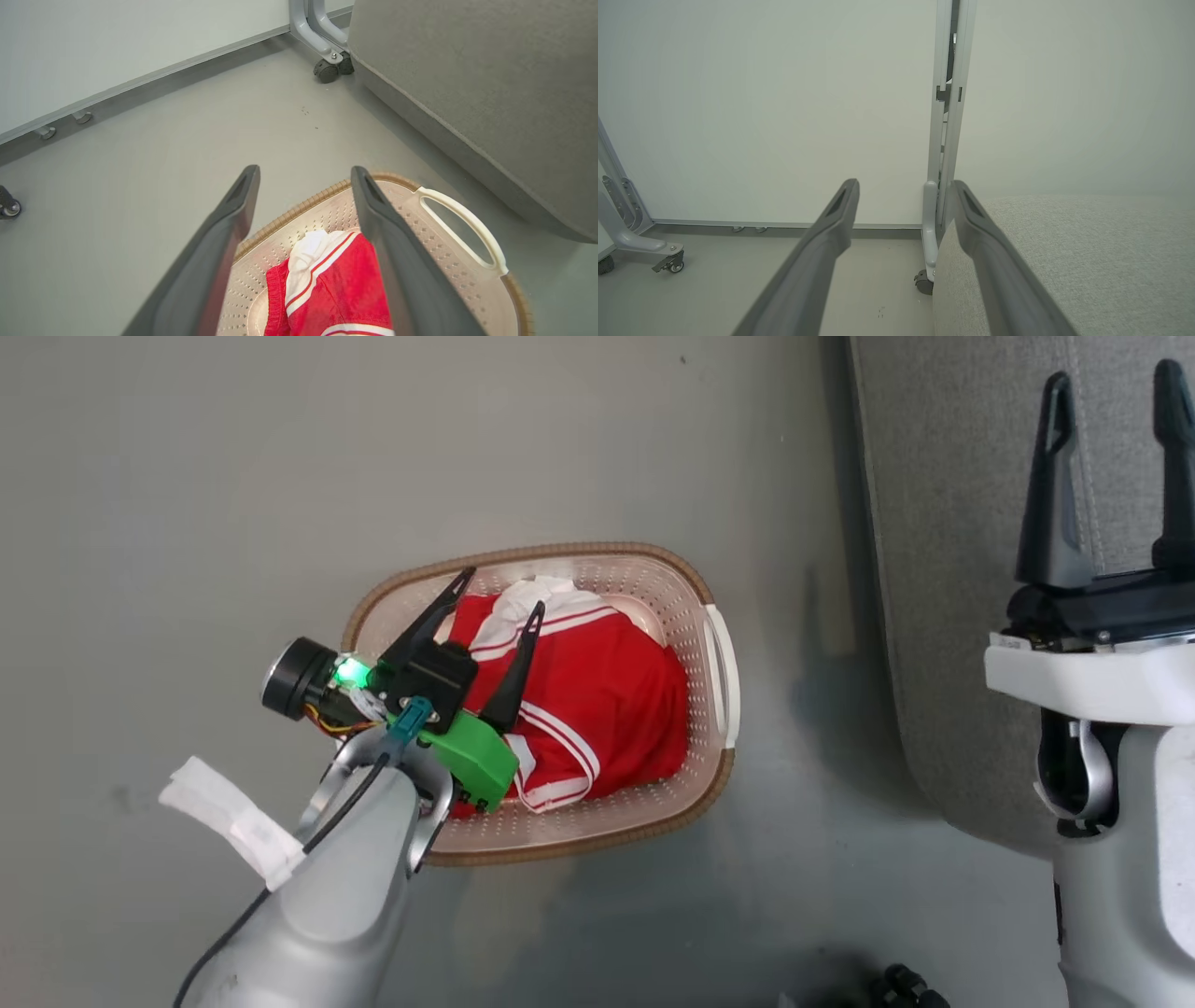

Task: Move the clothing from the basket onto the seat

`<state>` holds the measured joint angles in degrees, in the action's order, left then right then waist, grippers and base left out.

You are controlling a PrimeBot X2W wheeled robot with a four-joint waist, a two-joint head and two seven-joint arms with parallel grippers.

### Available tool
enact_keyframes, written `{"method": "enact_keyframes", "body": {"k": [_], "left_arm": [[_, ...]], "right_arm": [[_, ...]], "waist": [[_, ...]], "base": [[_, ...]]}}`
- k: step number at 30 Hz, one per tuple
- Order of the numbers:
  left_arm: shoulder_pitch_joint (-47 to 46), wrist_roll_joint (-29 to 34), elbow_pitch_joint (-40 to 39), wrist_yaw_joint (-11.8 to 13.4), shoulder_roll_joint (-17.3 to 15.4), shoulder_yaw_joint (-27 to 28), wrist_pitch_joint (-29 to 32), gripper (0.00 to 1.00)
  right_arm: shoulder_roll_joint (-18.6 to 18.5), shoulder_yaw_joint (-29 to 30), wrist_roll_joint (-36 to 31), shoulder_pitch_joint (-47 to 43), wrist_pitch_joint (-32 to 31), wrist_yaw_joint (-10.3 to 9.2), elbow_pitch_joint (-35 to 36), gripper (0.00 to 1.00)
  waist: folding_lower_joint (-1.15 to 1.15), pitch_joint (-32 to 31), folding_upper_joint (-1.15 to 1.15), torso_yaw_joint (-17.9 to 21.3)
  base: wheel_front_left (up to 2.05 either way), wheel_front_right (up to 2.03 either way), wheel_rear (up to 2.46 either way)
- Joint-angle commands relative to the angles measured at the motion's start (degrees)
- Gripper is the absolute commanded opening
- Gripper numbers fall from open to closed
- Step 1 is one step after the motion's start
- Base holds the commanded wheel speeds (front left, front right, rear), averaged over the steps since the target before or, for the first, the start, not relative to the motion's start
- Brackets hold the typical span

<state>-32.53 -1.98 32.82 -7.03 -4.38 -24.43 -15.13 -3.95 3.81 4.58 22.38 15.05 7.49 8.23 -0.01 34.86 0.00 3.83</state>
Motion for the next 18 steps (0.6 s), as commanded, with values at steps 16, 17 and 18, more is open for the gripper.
{"method": "enact_keyframes", "body": {"k": [16,17,18], "left_arm": [[-17.8,1.9,23.1,-0.4,-8.2,-10.5,0.0,1.00],[-18.3,1.6,23.7,-0.4,-8.3,-11.0,0.0,1.00],[-18.8,1.2,24.5,-0.4,-8.5,-11.3,0.0,1.00]], "right_arm": [[1.1,0.9,5.2,6.7,0.2,0.00,2.9,1.00],[1.0,1.0,5.5,6.7,0.2,0.00,2.9,1.00],[1.1,1.0,5.7,6.7,0.2,0.00,2.9,1.00]], "waist": [[0.01,22.7,0.00,12.8],[0.01,23.0,0.00,12.9],[0.01,23.3,0.00,13.0]], "base": [[0.00,0.00,0.00],[0.00,0.00,0.00],[0.00,0.00,0.00]]}}
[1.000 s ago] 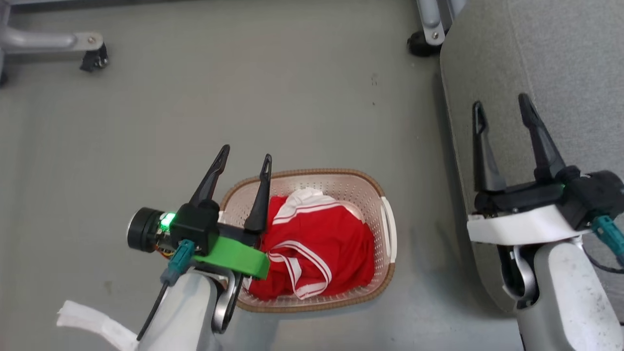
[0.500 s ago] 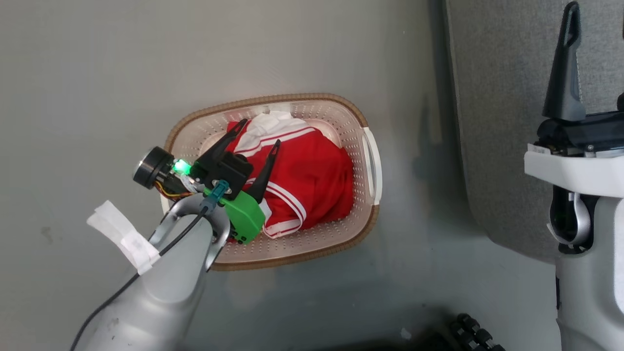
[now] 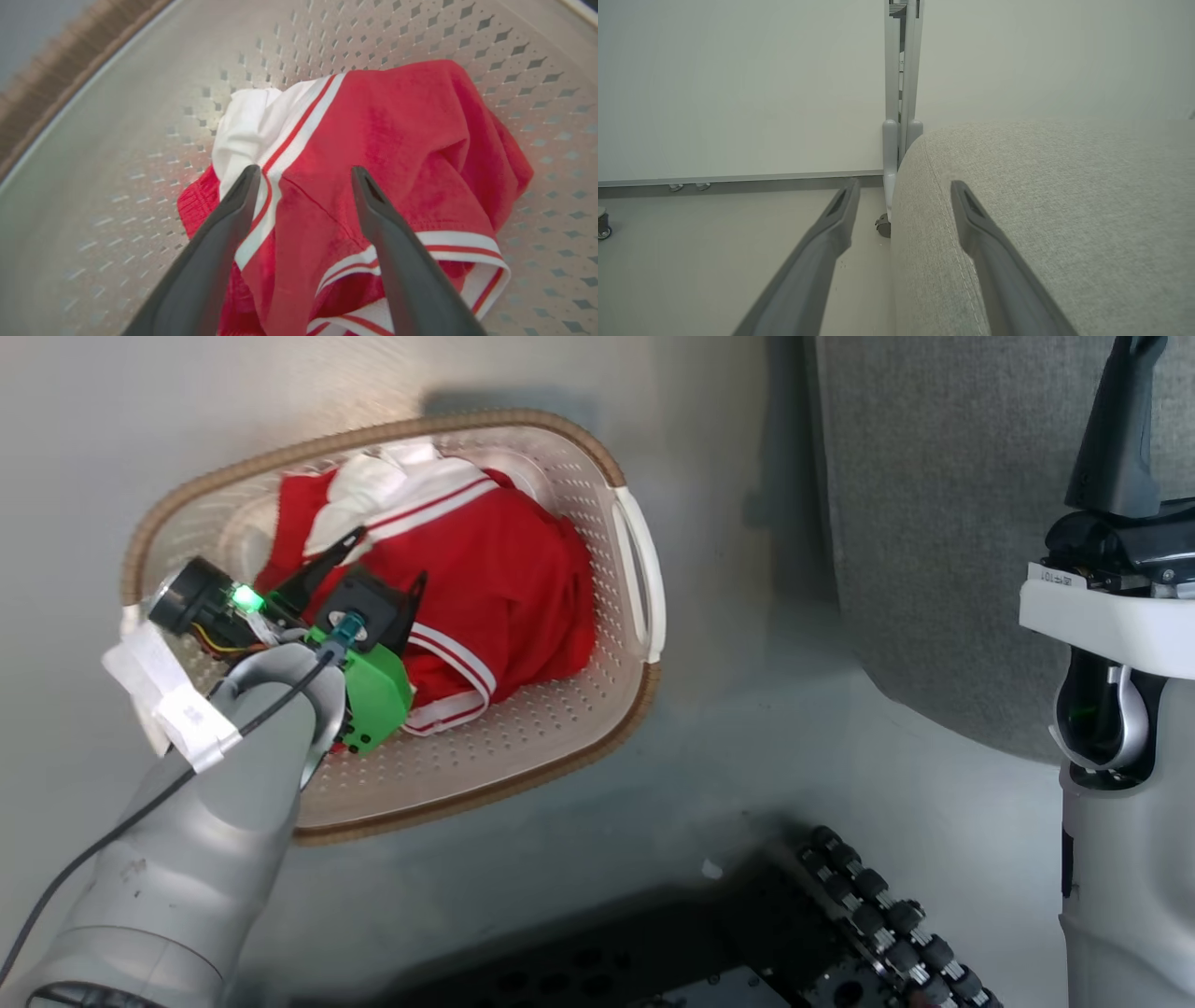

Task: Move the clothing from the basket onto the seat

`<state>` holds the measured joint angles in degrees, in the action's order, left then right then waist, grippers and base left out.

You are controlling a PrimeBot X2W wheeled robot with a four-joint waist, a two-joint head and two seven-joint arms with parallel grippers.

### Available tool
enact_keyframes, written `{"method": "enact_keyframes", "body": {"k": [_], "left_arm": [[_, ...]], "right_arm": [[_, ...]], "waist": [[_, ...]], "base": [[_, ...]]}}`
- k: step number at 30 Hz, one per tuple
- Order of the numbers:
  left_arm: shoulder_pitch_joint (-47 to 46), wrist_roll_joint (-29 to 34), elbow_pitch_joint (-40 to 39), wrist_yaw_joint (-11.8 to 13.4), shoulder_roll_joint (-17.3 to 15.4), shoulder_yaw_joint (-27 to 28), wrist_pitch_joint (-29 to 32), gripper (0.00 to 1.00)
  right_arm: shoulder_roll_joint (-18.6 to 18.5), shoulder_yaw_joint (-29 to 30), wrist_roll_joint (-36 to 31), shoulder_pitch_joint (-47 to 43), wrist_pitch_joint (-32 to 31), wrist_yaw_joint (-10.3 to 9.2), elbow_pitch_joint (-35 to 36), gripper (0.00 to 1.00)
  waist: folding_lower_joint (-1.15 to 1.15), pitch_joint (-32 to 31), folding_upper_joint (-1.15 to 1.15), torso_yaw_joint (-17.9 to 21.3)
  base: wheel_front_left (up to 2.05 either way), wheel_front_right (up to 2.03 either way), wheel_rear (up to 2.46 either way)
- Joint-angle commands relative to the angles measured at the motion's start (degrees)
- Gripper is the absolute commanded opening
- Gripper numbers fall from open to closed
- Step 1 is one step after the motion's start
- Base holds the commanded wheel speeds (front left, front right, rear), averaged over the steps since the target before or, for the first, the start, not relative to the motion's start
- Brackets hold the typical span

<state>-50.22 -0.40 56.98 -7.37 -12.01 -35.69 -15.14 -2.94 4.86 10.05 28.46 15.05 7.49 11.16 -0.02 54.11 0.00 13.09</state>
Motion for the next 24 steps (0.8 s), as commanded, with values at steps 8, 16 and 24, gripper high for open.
{"method": "enact_keyframes", "body": {"k": [8,16,24], "left_arm": [[-4.2,-1.3,4.8,0.9,-1.2,0.7,0.0,1.00],[-5.0,-0.5,4.3,2.3,-1.7,-0.6,0.0,0.05],[-2.4,-1.8,0.5,2.3,-1.2,-0.7,0.0,0.00]], "right_arm": [[0.1,-0.8,1.9,1.5,0.2,0.00,-0.2,1.00],[0.1,-1.7,1.5,1.8,0.2,0.00,-0.5,1.00],[0.0,-1.2,1.1,1.4,0.2,0.00,-1.8,1.00]], "waist": [[0.02,6.2,0.00,4.5],[0.02,7.2,0.00,4.7],[0.02,5.0,0.00,3.7]], "base": [[0.00,0.00,0.00],[0.00,0.00,0.00],[0.00,0.00,0.00]]}}
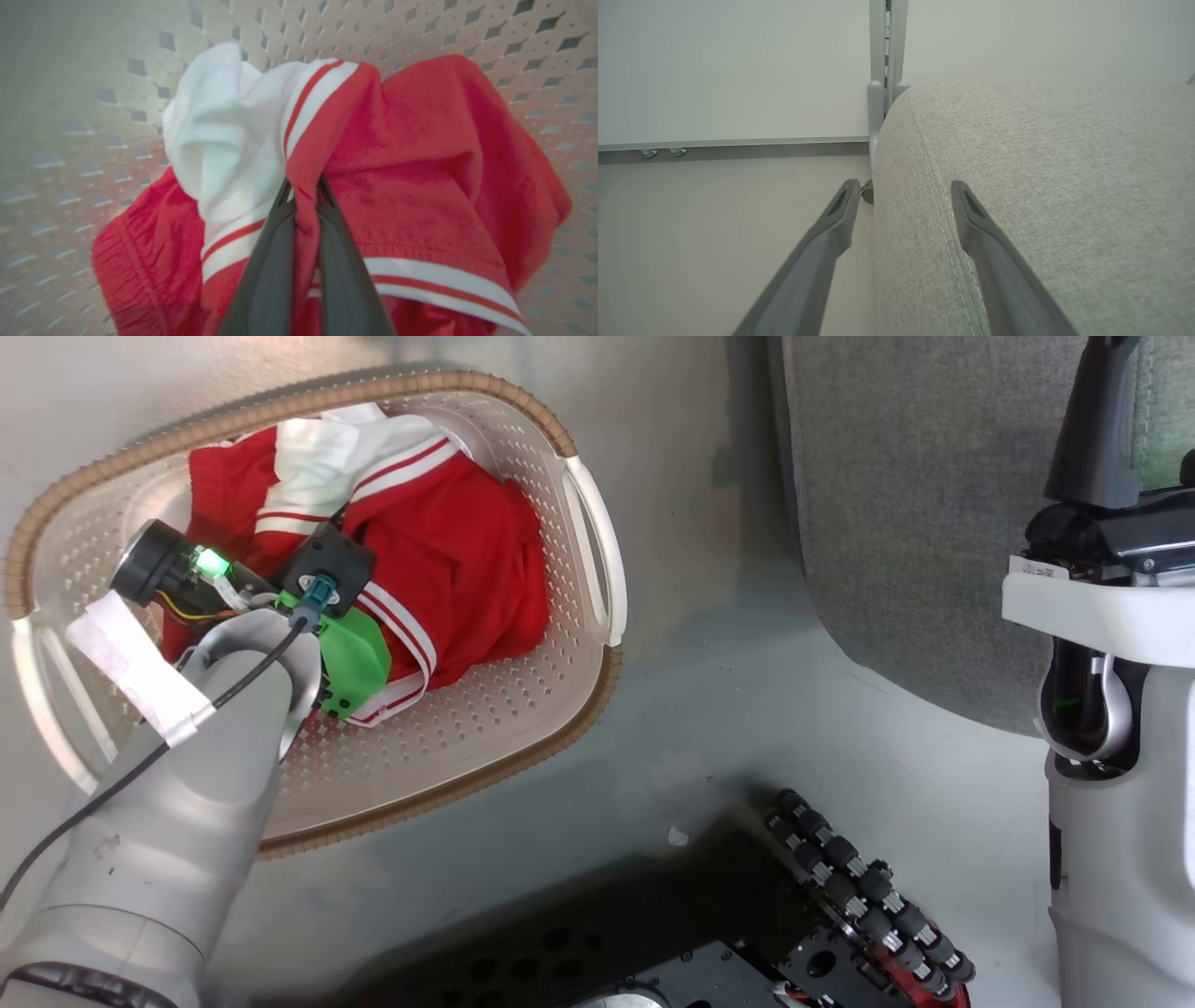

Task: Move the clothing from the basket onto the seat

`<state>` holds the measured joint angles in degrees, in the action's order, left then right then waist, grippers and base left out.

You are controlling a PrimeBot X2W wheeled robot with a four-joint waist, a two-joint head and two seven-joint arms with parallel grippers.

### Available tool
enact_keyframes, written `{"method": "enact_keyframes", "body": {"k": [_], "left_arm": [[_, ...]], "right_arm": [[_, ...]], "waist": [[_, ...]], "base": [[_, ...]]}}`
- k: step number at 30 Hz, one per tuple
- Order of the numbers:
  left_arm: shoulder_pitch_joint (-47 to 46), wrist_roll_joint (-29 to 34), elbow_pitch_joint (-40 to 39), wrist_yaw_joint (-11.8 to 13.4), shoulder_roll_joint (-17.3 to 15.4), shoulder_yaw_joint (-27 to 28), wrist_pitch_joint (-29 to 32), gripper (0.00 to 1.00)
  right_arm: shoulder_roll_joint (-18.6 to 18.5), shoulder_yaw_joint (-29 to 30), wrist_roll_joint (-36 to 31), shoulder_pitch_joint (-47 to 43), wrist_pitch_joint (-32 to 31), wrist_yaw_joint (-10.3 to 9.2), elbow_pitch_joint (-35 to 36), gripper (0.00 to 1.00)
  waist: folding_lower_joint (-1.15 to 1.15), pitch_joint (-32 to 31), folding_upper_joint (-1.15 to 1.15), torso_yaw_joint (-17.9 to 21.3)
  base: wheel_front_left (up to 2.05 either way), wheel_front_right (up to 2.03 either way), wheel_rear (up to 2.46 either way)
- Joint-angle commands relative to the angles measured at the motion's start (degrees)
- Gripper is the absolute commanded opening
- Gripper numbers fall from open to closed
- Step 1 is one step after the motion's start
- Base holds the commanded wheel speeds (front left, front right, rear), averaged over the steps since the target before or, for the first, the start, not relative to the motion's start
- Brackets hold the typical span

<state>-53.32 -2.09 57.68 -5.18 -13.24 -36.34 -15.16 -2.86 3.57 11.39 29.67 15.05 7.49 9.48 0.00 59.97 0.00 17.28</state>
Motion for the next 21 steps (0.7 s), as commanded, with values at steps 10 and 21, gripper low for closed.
{"method": "enact_keyframes", "body": {"k": [10,21], "left_arm": [[7.6,-1.0,-7.3,-0.2,0.6,-1.1,0.0,0.00],[21.7,-6.8,-15.5,0.0,4.3,3.6,0.0,0.00]], "right_arm": [[-0.1,-1.4,-1.6,-2.1,0.2,0.00,-2.1,1.00],[-0.1,-2.2,-4.0,-9.2,0.2,0.00,-5.8,1.00]], "waist": [[0.00,-9.9,0.00,-2.5],[0.00,-27.6,0.00,-7.0]], "base": [[0.00,0.00,0.00],[0.00,0.00,0.00]]}}
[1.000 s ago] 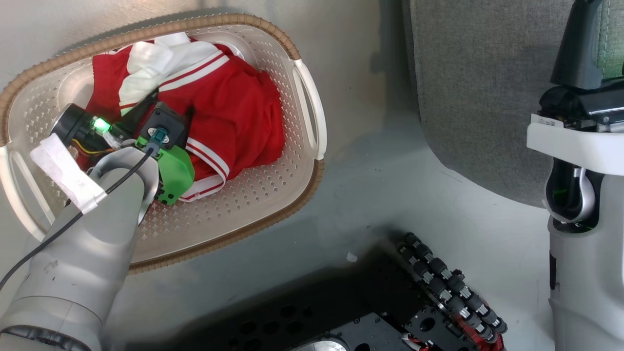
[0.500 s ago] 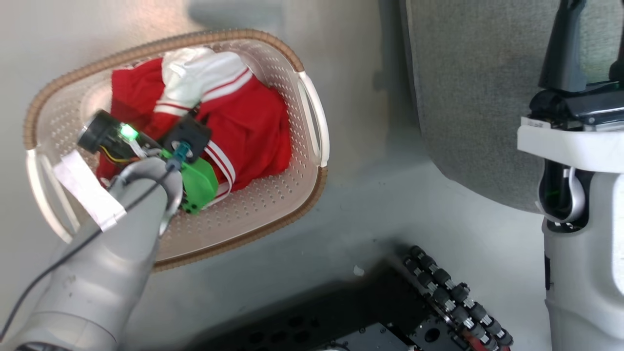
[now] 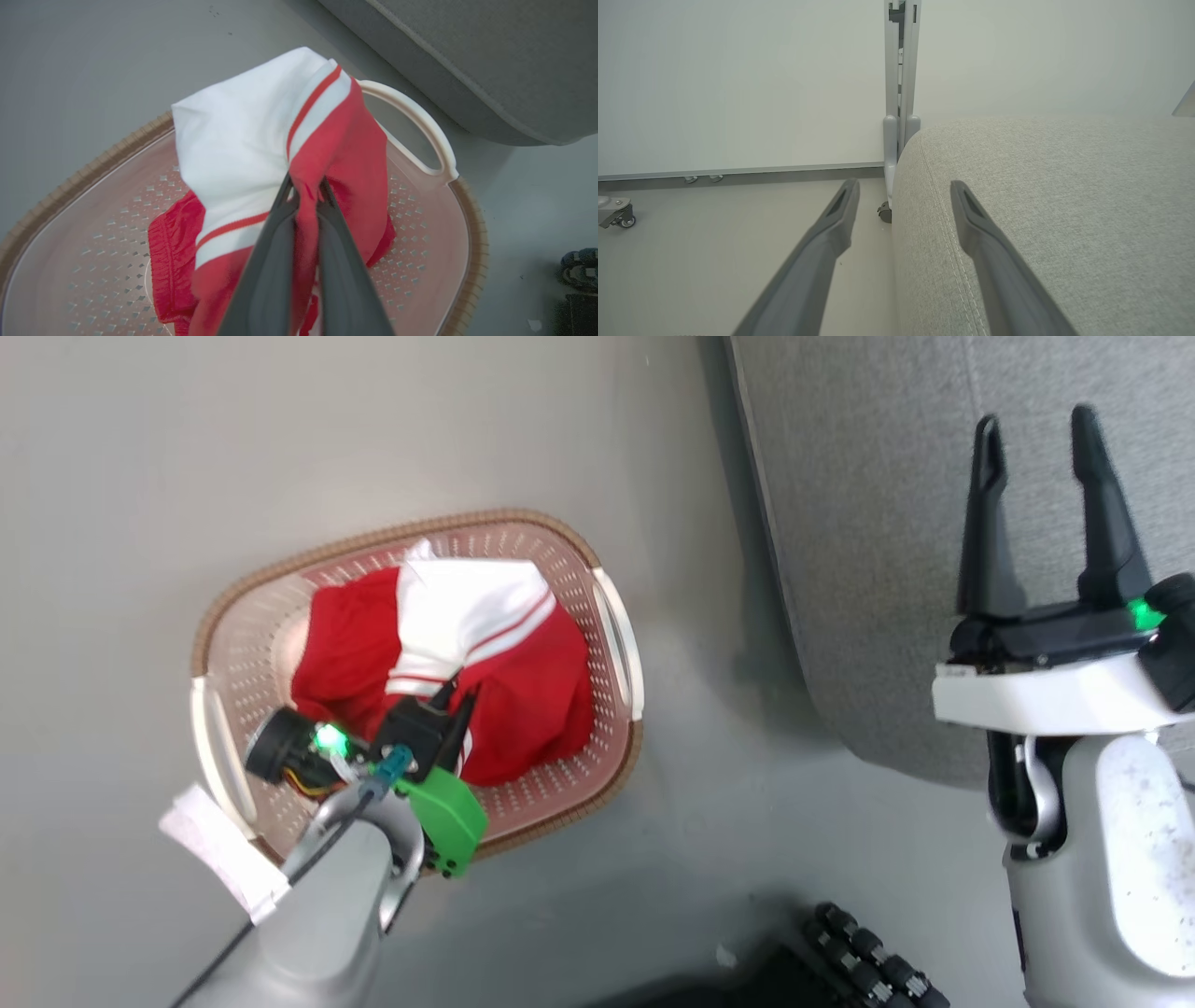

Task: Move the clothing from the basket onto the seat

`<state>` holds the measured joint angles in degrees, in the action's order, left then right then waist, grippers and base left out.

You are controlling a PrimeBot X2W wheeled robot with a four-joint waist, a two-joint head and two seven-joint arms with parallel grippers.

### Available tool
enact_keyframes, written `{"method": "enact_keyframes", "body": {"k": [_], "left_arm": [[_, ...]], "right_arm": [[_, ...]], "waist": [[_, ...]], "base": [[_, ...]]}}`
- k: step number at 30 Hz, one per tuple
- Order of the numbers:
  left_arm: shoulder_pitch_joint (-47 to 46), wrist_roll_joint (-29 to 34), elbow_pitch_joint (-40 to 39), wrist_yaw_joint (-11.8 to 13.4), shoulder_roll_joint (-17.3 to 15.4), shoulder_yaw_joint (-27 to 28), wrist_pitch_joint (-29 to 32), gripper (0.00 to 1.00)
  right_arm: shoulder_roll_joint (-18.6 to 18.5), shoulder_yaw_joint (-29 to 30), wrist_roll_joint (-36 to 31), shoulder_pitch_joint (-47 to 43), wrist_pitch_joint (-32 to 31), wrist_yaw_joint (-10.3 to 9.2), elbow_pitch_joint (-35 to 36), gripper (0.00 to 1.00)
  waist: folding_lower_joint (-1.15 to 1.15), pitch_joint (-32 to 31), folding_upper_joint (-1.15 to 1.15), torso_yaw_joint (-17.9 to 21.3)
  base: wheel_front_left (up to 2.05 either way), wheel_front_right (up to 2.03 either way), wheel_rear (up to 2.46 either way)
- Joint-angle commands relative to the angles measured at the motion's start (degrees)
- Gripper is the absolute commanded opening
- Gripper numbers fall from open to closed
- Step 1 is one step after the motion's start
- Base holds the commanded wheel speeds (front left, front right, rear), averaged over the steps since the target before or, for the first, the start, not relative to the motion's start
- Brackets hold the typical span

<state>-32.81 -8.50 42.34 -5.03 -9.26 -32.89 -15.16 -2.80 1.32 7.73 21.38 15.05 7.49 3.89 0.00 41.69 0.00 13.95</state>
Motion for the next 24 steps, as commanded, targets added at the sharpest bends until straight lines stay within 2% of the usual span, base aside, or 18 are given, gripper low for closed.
{"method": "enact_keyframes", "body": {"k": [1,12,18,24], "left_arm": [[2.6,-0.7,-1.0,0.0,0.7,0.9,0.0,0.00],[14.2,-1.1,-12.9,0.5,4.4,8.5,0.0,0.00],[16.8,-0.2,-18.5,-0.3,5.6,11.1,0.0,0.00],[18.4,-0.2,-24.4,-0.1,6.2,13.7,0.0,0.00]], "right_arm": [[-0.2,-0.2,-0.5,-1.8,0.2,0.00,-0.5,1.00],[-0.2,-0.6,-1.9,-11.2,0.2,0.00,-3.4,1.00],[-0.2,-0.7,-2.4,-16.0,0.2,0.00,-4.8,1.00],[-0.2,-1.4,-1.7,-19.5,0.2,0.00,-5.9,1.00]], "waist": [[0.00,-11.0,0.00,-4.2],[0.00,-27.1,0.00,-9.3],[0.00,-33.3,0.00,-11.1],[0.00,-37.9,0.00,-11.4]], "base": [[0.00,0.00,0.00],[0.00,0.00,0.00],[0.00,0.00,0.00],[0.00,0.00,0.00]]}}
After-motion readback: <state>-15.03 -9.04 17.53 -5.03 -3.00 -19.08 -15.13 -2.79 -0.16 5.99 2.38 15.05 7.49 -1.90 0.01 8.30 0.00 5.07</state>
